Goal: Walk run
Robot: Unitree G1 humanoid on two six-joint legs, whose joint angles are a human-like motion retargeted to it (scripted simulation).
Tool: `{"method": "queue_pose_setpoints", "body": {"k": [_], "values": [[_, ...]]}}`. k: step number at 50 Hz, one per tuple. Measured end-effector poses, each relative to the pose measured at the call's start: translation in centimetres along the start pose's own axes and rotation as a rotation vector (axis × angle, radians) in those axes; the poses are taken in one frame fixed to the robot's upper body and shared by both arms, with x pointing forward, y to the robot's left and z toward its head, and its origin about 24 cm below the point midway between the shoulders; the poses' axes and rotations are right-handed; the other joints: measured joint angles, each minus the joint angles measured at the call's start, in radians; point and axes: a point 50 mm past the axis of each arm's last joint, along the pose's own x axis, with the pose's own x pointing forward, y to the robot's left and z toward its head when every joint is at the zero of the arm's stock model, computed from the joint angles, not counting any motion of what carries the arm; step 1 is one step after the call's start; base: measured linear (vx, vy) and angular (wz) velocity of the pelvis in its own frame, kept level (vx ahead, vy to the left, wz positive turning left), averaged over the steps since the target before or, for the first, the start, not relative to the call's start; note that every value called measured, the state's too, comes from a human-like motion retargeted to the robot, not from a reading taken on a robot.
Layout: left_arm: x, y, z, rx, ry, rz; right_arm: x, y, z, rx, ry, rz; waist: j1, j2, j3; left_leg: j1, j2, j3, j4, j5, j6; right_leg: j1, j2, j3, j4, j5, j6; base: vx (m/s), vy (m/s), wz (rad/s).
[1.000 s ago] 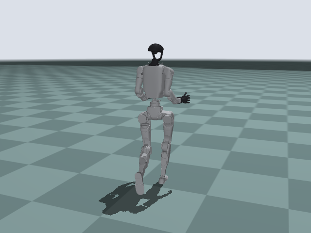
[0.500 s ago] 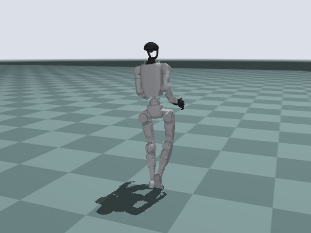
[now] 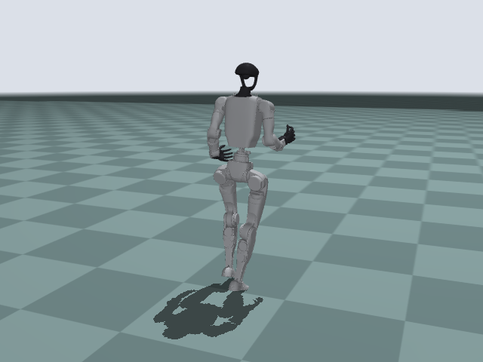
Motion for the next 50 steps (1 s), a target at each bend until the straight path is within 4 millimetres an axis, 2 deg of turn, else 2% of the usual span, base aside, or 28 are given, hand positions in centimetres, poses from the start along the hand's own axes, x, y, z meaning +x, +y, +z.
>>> {"method": "queue_pose_setpoints", "body": {"k": [3, 5, 7, 8, 9, 10, 11, 12, 13, 15, 18, 20, 23, 25, 27, 28, 30, 33, 34, 35, 37, 38, 41, 43, 45, 48, 49, 50], "values": [[0.2, 0.3, 0.8, 0.030, -0.035, 0.029, -0.3, -0.6, 0.2, -0.106, 0.020, 0.077, 0.053, 0.003, 0.026, 0.007, -0.041, -0.036, -0.338, -0.063, 0.002, 0.120, 0.039, -0.030, -0.038, 0.168, 0.016, 1.16, -0.23, -0.18], [1.5, -0.4, 1.4, 0.019, -0.083, 0.027, -1.2, -1.2, -0.6, -0.178, 0.092, 0.107, 0.060, 0.004, 0.041, 0.030, -0.067, -0.077, -0.480, -0.082, -0.044, 0.187, 0.049, -0.079, -0.028, 0.265, 0.036, 1.38, -0.24, 0.36], [3.1, -1.6, 2.1, 0.005, -0.147, 0.006, -2.4, -1.6, -1.7, -0.211, 0.170, 0.110, 0.052, -0.005, 0.046, 0.050, -0.071, -0.047, -0.487, 0.012, 0.081, 0.212, 0.047, -0.091, 0.066, 0.364, 0.080, 1.26, -0.28, 0.44], [3.9, -2.3, 2.5, 0.005, -0.180, -0.003, -3.2, -1.7, -2.4, -0.221, 0.212, 0.110, 0.046, -0.019, 0.047, 0.068, -0.079, 0.002, -0.467, -0.030, 0.161, 0.196, 0.032, -0.085, 0.187, 0.397, 0.116, 1.44, -0.31, 0.84], [4.7, -2.9, 2.9, 0.010, -0.207, -0.012, -4.4, -1.7, -3.2, -0.232, 0.263, 0.116, 0.005, -0.047, 0.045, 0.089, -0.128, -0.029, -0.405, -0.103, 0.201, 0.158, 0.016, -0.088, 0.363, 0.408, 0.149, 1.64, -0.34, 1.60], [5.3, -3.6, 3.2, 0.016, -0.233, -0.021, -5.7, -1.7, -4.0, -0.242, 0.319, 0.126, -0.054, -0.083, 0.042, 0.112, -0.198, -0.100, -0.321, -0.190, 0.221, 0.110, -0.003, -0.097, 0.567, 0.408, 0.182, 1.59, -0.33, 1.95], [6.7, -4.3, 3.7, 0.014, -0.282, -0.019, -7.0, -1.6, -5.1, -0.263, 0.390, 0.141, -0.098, -0.104, 0.031, 0.093, -0.232, -0.143, -0.244, -0.239, 0.204, 0.050, -0.047, -0.111, 0.724, 0.408, 0.202, 1.40, -0.33, 1.42], [8.2, -4.9, 4.4, 0.008, -0.332, -0.021, -8.4, -1.4, -6.1, -0.275, 0.465, 0.149, -0.118, -0.105, 0.023, 0.086, -0.229, -0.165, -0.193, -0.279, 0.189, -0.004, -0.065, -0.111, 0.825, 0.408, 0.218, 1.03, -0.30, -0.08], [9.9, -5.1, 5.4, -0.003, -0.383, -0.030, -9.9, -1.3, -7.0, -0.275, 0.548, 0.137, -0.093, -0.067, 0.021, 0.099, -0.153, -0.142, -0.191, -0.300, 0.178, -0.044, -0.029, -0.083, 0.814, 0.408, 0.226, 1.00, -0.35, -0.62], [12.6, -6.4, 6.8, -0.068, -0.447, -0.083, -12.9, -1.8, -7.4, -0.224, 0.663, 0.073, -0.077, 0.017, 0.011, 0.169, -0.036, -0.154, -0.232, -0.325, 0.167, -0.124, 0.053, -0.114, 0.740, 0.349, 0.166, 1.16, -0.42, -0.33], [14.8, -9.4, 9.8, -0.209, -0.598, -0.145, -15.5, -4.5, -6.4, -0.148, 0.697, -0.002, -0.083, 0.042, 0.020, 0.261, -0.051, -0.213, -0.304, -0.299, 0.146, -0.268, 0.020, -0.115, 0.705, 0.097, 0.147, 1.10, -0.35, 0.24], [15.3, -10.4, 11.8, -0.236, -0.678, -0.182, -17.0, -6.3, -5.8, -0.149, 0.739, -0.036, -0.129, 0.072, 0.012, 0.321, -0.053, -0.237, -0.373, -0.218, 0.120, -0.350, -0.026, -0.152, 0.589, 0.003, 0.151, 1.27, -0.30, 0.82], [15.0, -10.2, 13.7, -0.172, -0.723, -0.242, -17.8, -8.0, -5.1, -0.150, 0.756, -0.029, -0.245, 0.097, -0.009, 0.416, -0.069, -0.261, -0.446, -0.038, 0.069, -0.426, -0.062, -0.174, 0.314, -0.078, 0.148, 1.22, -0.30, 0.99], [14.6, -9.8, 14.0, -0.121, -0.706, -0.266, -17.4, -8.4, -5.0, -0.135, 0.747, -0.032, -0.309, 0.109, -0.008, 0.483, -0.064, -0.253, -0.471, 0.096, 0.039, -0.440, -0.052, -0.099, 0.135, -0.140, 0.174, 1.43, -0.46, 0.78], [14.1, -9.0, 13.5, -0.086, -0.666, -0.262, -16.2, -7.9, -5.1, -0.107, 0.701, -0.047, -0.320, 0.112, -0.007, 0.538, -0.053, -0.202, -0.460, 0.220, 0.017, -0.427, -0.057, -0.043, 0.031, -0.140, 0.190, 1.06, -0.33, -0.02], [13.8, -8.6, 13.0, -0.071, -0.640, -0.255, -15.3, -7.5, -5.1, -0.096, 0.666, -0.059, -0.319, 0.106, -0.006, 0.556, -0.057, -0.185, -0.432, 0.283, 0.005, -0.420, -0.066, -0.046, 0.030, -0.090, 0.148, 1.13, -0.36, -0.09], [13.0, -7.6, 11.4, -0.039, -0.559, -0.236, -13.3, -6.1, -5.0, -0.080, 0.581, -0.085, -0.341, 0.088, -0.005, 0.561, -0.057, -0.153, -0.303, 0.418, -0.030, -0.397, -0.101, -0.109, 0.089, -0.067, 0.082, 1.30, -0.48, -0.03], [9.9, -4.2, 6.1, 0.057, -0.305, -0.161, -10.1, -2.7, -5.1, -0.029, 0.472, -0.127, -0.269, 0.166, 0.032, 0.397, 0.152, -0.045, 0.289, 0.432, -0.046, -0.334, 0.091, -0.030, 0.265, -0.270, 0.017, 1.44, -0.56, -1.03], [8.7, -3.7, 4.0, 0.061, -0.212, -0.139, -8.0, -2.0, -4.9, 0.011, 0.405, -0.153, -0.247, 0.164, 0.029, 0.345, 0.134, -0.070, 0.357, 0.432, -0.056, -0.306, 0.086, -0.013, 0.260, -0.288, 0.022, 1.27, -0.30, -0.55], [7.4, -3.4, 2.0, 0.051, -0.125, -0.118, -5.7, -1.5, -4.5, 0.058, 0.325, -0.176, -0.230, 0.145, 0.018, 0.295, 0.065, -0.120, 0.369, 0.432, -0.074, -0.272, 0.045, 0.005, 0.227, -0.287, 0.037, 1.20, -0.21, -0.38], [4.3, -2.7, -0.9, -0.023, -0.008, -0.036, -2.3, 0.7, -3.0, 0.185, 0.190, -0.129, -0.225, 0.090, -0.008, 0.221, -0.035, -0.121, 0.342, 0.319, -0.047, -0.208, -0.002, 0.057, 0.184, -0.290, 0.039, 1.18, -0.14, -0.48], [2.7, -2.2, -1.7, -0.061, 0.025, 0.013, -1.0, 1.6, -2.0, 0.238, 0.124, -0.100, -0.218, 0.082, -0.007, 0.180, -0.053, -0.127, 0.330, 0.241, -0.041, -0.173, 0.000, 0.069, 0.166, -0.289, 0.036, 1.18, -0.08, -0.65], [-0.8, -0.3, -2.0, -0.067, 0.046, 0.113, 2.1, 2.7, 1.1, 0.279, -0.057, 0.004, -0.136, 0.040, 0.003, 0.066, -0.024, -0.033, 0.197, 0.052, -0.016, -0.067, -0.009, 0.078, 0.070, -0.185, 0.024, 1.12, -0.11, -1.01], [-2.3, 1.2, -1.1, 0.009, 0.057, 0.127, 3.1, 2.8, 2.7, 0.231, -0.136, 0.096, -0.057, 0.019, 0.010, 0.014, 0.002, 0.023, 0.022, 0.004, -0.004, -0.001, -0.019, 0.028, 0.018, -0.069, 0.034, 1.24, -0.21, -1.11], [-2.8, 2.3, -0.1, 0.078, 0.062, 0.116, 3.2, 2.5, 3.3, 0.144, -0.156, 0.181, -0.003, 0.021, 0.021, -0.004, -0.004, 0.016, -0.201, -0.038, 0.011, 0.075, 0.015, 0.020, -0.017, 0.051, 0.043, 1.50, -0.21, -0.49], [-1.3, 2.2, 0.8, 0.089, 0.029, 0.076, 2.5, 1.3, 2.7, 0.005, -0.099, 0.219, 0.048, 0.021, 0.042, 0.016, -0.062, -0.093, -0.463, -0.082, -0.028, 0.188, 0.020, -0.052, -0.027, 0.207, 0.071, 1.22, -0.20, 0.13], [-0.4, 1.8, 1.0, 0.083, 0.007, 0.056, 2.0, 0.9, 2.3, -0.025, -0.071, 0.205, 0.048, 0.021, 0.046, 0.025, -0.068, -0.106, -0.489, -0.027, 0.002, 0.211, 0.022, -0.070, -0.003, 0.256, 0.086, 1.35, -0.20, 0.61], [0.5, 1.4, 1.3, 0.077, -0.018, 0.034, 1.5, 0.5, 1.8, -0.049, -0.041, 0.185, 0.045, 0.022, 0.048, 0.033, -0.069, -0.107, -0.494, 0.057, 0.059, 0.229, 0.023, -0.084, 0.030, 0.307, 0.102, 1.37, -0.23, 0.57]]}}
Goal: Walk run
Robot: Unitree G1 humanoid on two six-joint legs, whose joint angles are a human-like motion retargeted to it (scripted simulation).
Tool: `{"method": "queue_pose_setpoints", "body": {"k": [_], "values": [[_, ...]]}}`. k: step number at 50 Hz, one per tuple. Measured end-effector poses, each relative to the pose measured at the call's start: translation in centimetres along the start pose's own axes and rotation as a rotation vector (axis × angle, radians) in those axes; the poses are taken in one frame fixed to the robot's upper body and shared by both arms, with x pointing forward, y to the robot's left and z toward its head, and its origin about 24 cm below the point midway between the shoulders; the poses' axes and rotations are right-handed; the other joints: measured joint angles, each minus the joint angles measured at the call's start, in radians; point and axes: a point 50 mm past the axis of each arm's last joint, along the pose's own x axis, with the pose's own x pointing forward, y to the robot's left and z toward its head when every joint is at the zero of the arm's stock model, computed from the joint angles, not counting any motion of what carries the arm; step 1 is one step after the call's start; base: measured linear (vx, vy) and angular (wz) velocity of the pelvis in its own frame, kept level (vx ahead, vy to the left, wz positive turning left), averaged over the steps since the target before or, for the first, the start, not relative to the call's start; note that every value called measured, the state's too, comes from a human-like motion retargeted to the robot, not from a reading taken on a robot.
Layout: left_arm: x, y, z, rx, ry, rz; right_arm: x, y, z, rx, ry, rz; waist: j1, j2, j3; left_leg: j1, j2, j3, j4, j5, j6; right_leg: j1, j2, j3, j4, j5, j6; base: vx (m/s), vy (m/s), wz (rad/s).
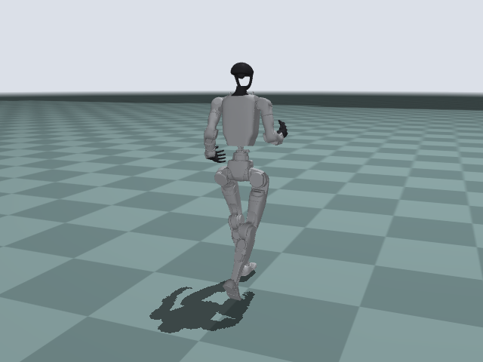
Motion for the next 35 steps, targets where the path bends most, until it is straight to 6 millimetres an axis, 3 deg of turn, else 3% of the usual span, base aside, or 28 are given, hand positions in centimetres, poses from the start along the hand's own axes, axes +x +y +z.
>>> {"method": "queue_pose_setpoints", "body": {"k": [2, 3, 5, 7, 9, 13, 17, 20, 23, 25, 27, 28, 30, 31, 33, 35], "values": [[1.7, -1.2, 0.6, 0.003, -0.054, -0.029, -2.1, 0.3, -1.7, -0.002, 0.110, -0.036, -0.023, -0.016, -0.011, 0.019, -0.023, 0.042, 0.088, -0.122, 0.113, -0.036, 0.007, 0.022, 0.206, 0.102, 0.049, 1.52, -0.24, 1.00], [2.4, -2.0, 0.6, 0.005, -0.069, -0.047, -3.7, 0.6, -2.9, -0.001, 0.191, -0.052, -0.062, -0.041, -0.013, 0.045, -0.064, -0.005, 0.167, -0.187, 0.115, -0.085, -0.001, 0.015, 0.417, 0.102, 0.072, 1.76, -0.25, 1.69], [5.6, -3.7, 1.3, -0.044, -0.167, -0.029, -6.7, 1.6, -5.5, 0.044, 0.357, -0.049, -0.148, -0.084, -0.022, 0.034, -0.146, -0.062, 0.314, -0.289, 0.120, -0.205, -0.079, -0.019, 0.746, 0.102, 0.101, 1.39, -0.25, 0.91], [9.4, -5.9, 3.1, -0.175, -0.287, -0.073, -10.3, 2.8, -7.3, 0.142, 0.524, -0.091, -0.090, -0.013, -0.031, 0.075, -0.022, -0.050, 0.302, -0.325, 0.099, -0.273, -0.027, -0.003, 0.716, 0.085, 0.079, 0.87, -0.21, -0.88], [12.3, -9.4, 5.2, -0.299, -0.395, -0.177, -13.9, 1.9, -7.7, 0.216, 0.625, -0.165, -0.080, 0.034, -0.035, 0.148, 0.035, -0.063, 0.266, -0.336, 0.092, -0.351, 0.007, -0.028, 0.684, -0.037, 0.032, 1.05, -0.25, 0.05], [14.7, -13.8, 10.9, -0.317, -0.609, -0.359, -19.9, -1.7, -7.0, 0.208, 0.774, -0.224, -0.159, 0.074, -0.038, 0.277, 0.014, -0.138, 0.147, -0.198, 0.056, -0.502, -0.057, -0.089, 0.528, -0.276, 0.044, 1.16, -0.27, 1.07], [14.3, -14.4, 13.4, -0.240, -0.679, -0.488, -22.6, -4.5, -5.9, 0.126, 0.856, -0.195, -0.292, 0.084, -0.064, 0.412, -0.005, -0.134, 0.063, 0.026, -0.005, -0.586, -0.082, -0.078, 0.157, -0.391, 0.062, 1.30, -0.34, 1.01], [13.4, -12.9, 13.1, -0.185, -0.645, -0.510, -21.9, -5.2, -5.9, 0.109, 0.839, -0.181, -0.320, 0.086, -0.072, 0.531, 0.001, -0.071, 0.025, 0.180, -0.066, -0.595, -0.029, 0.105, -0.071, -0.450, 0.127, 1.29, -0.39, -0.35], [12.2, -10.8, 11.1, -0.114, -0.554, -0.462, -19.5, -4.7, -6.3, 0.101, 0.763, -0.174, -0.332, 0.069, -0.082, 0.589, -0.004, -0.040, 0.129, 0.327, -0.149, -0.590, -0.060, 0.043, -0.038, -0.244, -0.031, 1.34, -0.36, -0.39], [10.8, -8.5, 8.5, -0.046, -0.442, -0.383, -18.0, -3.2, -6.7, 0.098, 0.721, -0.154, -0.326, 0.090, -0.092, 0.518, 0.047, 0.021, 0.430, 0.375, -0.211, -0.561, 0.001, 0.025, 0.066, -0.365, -0.122, 1.50, -0.50, -0.58], [9.2, -6.6, 4.6, -0.021, -0.274, -0.311, -15.2, -1.2, -8.0, 0.128, 0.663, -0.218, -0.320, 0.137, -0.071, 0.397, 0.154, 0.024, 0.745, 0.375, -0.221, -0.540, 0.114, 0.152, 0.174, -0.492, -0.110, 1.00, -0.30, -0.02], [8.3, -6.2, 2.2, -0.061, -0.176, -0.269, -12.9, -0.6, -9.0, 0.156, 0.626, -0.276, -0.335, 0.135, -0.071, 0.339, 0.148, -0.031, 0.813, 0.375, -0.228, -0.520, 0.059, 0.086, 0.173, -0.506, -0.098, 0.90, -0.17, 0.56], [5.7, -6.5, -1.5, -0.241, -0.059, -0.159, -8.8, 1.2, -9.3, 0.286, 0.526, -0.318, -0.336, 0.062, -0.096, 0.266, 0.070, 0.013, 0.803, 0.326, -0.147, -0.449, -0.013, 0.137, 0.115, -0.503, -0.103, 1.14, -0.14, -0.32], [4.4, -6.2, -2.4, -0.320, -0.041, -0.110, -7.0, 2.5, -8.4, 0.375, 0.447, -0.328, -0.317, 0.051, -0.091, 0.234, 0.070, 0.035, 0.790, 0.259, -0.113, -0.417, -0.010, 0.160, 0.100, -0.496, -0.108, 1.18, -0.04, -1.08], [2.0, -5.1, -3.3, -0.379, -0.030, -0.020, -3.9, 3.7, -6.3, 0.506, 0.286, -0.330, -0.269, 0.028, -0.074, 0.150, 0.063, 0.059, 0.750, 0.118, -0.077, -0.352, -0.011, 0.197, 0.057, -0.459, -0.109, 0.91, 0.06, -1.13], [0.3, -3.5, -2.8, -0.310, -0.035, 0.025, -1.5, 4.1, -4.0, 0.562, 0.144, -0.265, -0.195, 0.003, -0.054, 0.075, 0.078, 0.097, 0.645, 0.011, -0.089, -0.295, -0.035, 0.183, 0.003, -0.375, -0.099, 0.93, 0.01, -1.26]]}}
